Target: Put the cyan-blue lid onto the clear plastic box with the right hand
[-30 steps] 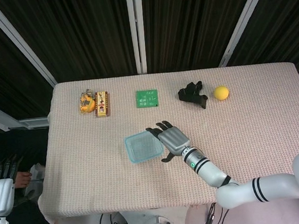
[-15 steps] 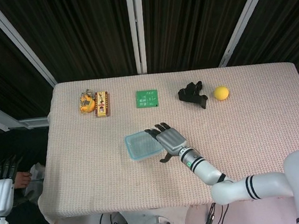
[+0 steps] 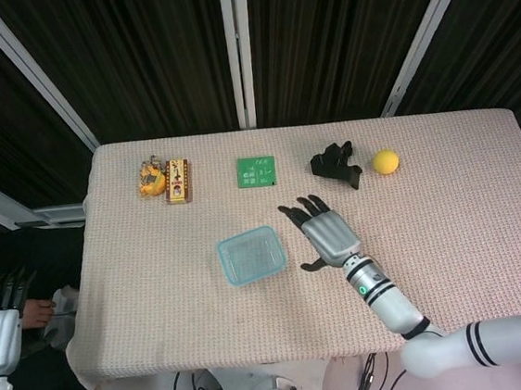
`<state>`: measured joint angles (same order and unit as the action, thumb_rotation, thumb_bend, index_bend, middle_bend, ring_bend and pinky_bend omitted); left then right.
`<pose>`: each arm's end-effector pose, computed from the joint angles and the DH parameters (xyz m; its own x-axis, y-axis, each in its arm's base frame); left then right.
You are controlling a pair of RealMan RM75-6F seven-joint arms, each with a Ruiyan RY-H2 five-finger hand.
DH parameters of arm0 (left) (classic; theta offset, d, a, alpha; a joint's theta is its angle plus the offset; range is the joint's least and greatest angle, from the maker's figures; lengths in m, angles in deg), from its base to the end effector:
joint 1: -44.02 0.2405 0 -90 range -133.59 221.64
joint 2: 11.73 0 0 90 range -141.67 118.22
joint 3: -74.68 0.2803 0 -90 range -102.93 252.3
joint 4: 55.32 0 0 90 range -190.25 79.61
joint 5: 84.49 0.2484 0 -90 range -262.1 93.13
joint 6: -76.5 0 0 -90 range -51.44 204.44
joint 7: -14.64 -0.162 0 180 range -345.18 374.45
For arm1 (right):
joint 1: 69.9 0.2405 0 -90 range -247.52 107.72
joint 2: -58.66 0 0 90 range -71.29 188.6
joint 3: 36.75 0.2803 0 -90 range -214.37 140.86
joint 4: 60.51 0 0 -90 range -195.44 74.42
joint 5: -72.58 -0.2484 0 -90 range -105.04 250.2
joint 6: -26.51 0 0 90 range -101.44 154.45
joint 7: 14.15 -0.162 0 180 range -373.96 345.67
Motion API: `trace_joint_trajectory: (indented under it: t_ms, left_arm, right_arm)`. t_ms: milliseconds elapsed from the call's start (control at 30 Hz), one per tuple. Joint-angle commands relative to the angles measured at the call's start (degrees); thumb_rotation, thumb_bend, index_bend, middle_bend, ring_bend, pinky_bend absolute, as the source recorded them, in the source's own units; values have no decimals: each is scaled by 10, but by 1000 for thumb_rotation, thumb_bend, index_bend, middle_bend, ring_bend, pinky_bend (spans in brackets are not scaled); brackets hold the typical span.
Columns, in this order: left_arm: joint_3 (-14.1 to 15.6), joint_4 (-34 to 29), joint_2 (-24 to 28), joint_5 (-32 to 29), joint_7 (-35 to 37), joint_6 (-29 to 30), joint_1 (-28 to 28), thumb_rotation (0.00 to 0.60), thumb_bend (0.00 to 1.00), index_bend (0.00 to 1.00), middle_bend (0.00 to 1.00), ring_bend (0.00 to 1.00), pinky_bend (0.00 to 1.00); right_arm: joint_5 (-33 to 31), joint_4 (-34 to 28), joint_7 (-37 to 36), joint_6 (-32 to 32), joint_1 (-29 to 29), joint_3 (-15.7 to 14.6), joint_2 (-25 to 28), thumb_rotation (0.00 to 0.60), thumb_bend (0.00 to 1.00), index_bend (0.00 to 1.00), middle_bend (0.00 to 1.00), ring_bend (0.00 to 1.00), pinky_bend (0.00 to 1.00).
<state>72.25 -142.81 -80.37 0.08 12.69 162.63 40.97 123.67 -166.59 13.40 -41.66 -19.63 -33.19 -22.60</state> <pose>-0.3677 0.1916 0.1182 0.4303 0.0052 0.9027 0.9016 0.0476 -0.4300 -0.1058 -0.3413 -0.0273 0.4129 -0.2764 0.8678 -0.8773 -0.3764 0.2976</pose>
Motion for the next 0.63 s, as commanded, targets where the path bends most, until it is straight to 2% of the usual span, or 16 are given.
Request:
trace_joint_trajectory:
  t_ms: [33,167,300,433,533,633]
  left_arm:
    - [-4,1,-2,-4,-1,4,1,600,41,90,19,0,0]
    - [-10,-4,-3,-12,-23,11,2,600,41,90,19,0,0]
    - [-15,-12,-4,-20,-46,16,3,600,41,90,19,0,0]
    - [-14,-18,-7,-25,-85,21,6,600,41,90,19,0,0]
    - [-11,-27,-7,-25,-91,25,11,600,41,90,19,0,0]
    - [-8,-34,-5,-23,-87,26,13,600,41,90,19,0,0]
  right_arm:
    - [124,-39,-43,-125,-111,-69,76,600,0,0,145,0,0]
    - [216,-13,-105,-215,-208,-130,108,600,15,0,78,0,0]
    - [268,32,-184,-267,-284,-165,120,600,19,0,52,0,0]
    - [304,69,-241,-313,-343,-177,129,600,24,0,52,0,0]
    - [323,98,-269,-346,-378,-170,130,600,26,0,52,0,0]
    - [333,116,-284,-346,-391,-161,138,600,26,0,53,0,0]
